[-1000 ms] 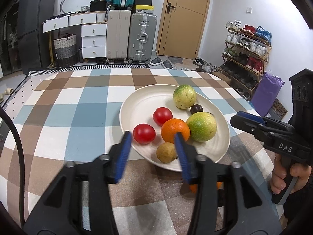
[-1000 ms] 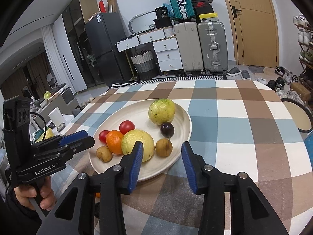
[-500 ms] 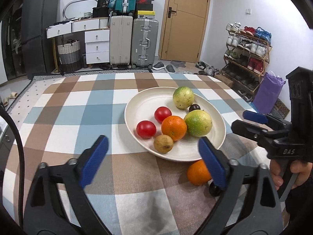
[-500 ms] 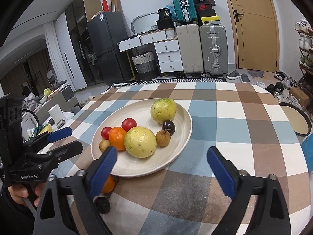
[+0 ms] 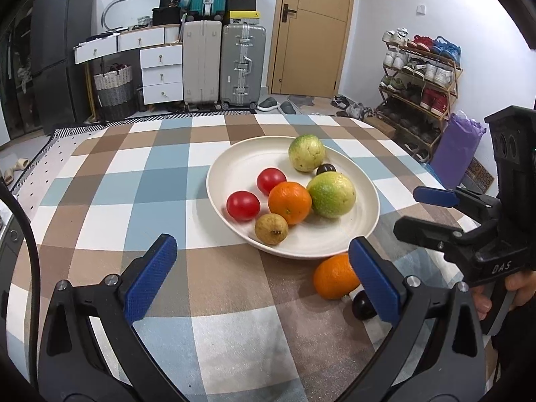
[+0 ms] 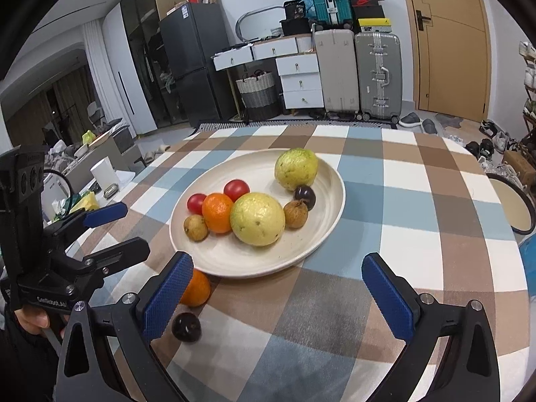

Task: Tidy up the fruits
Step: 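Withdraw both grippers toward the orange and the dark plum, then close the right gripper on the dark plum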

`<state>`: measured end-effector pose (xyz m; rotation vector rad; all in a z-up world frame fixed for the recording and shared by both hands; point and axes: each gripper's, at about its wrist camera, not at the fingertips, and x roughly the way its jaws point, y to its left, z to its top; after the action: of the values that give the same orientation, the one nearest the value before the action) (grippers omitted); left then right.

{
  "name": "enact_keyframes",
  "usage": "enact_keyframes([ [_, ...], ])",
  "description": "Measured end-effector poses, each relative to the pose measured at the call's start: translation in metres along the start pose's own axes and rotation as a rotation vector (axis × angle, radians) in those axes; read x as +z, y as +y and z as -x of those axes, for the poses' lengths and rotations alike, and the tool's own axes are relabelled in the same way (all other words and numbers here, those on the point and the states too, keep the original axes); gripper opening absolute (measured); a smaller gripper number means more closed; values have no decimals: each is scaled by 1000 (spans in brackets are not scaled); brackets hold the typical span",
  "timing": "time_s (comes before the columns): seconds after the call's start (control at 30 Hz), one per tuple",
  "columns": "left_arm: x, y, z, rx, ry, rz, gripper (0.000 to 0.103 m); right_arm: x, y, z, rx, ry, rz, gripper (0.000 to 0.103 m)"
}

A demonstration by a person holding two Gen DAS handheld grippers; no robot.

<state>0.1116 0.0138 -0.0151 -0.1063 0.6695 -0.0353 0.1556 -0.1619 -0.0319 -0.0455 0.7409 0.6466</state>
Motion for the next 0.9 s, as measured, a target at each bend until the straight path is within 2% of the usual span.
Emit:
enact_keyframes([
  [0.27,-2,2,-1,-9,19,6,102,-10,13,-9,40,101,55,103],
  [0.4,-2,2,-3,-15,32,8,102,-17,22,-15,94,159,98,101],
  [0.53,-2,1,-3,-19,32,4,102,-22,35,-18,116,187,152,85],
  [0.63,-2,2,-4,-32,41,10,102,-25,39,-20,133,207,165,84],
  [0.9,-3,-3,-4,-61,54,-4,102,-30,50,-20,189,235,206,69],
])
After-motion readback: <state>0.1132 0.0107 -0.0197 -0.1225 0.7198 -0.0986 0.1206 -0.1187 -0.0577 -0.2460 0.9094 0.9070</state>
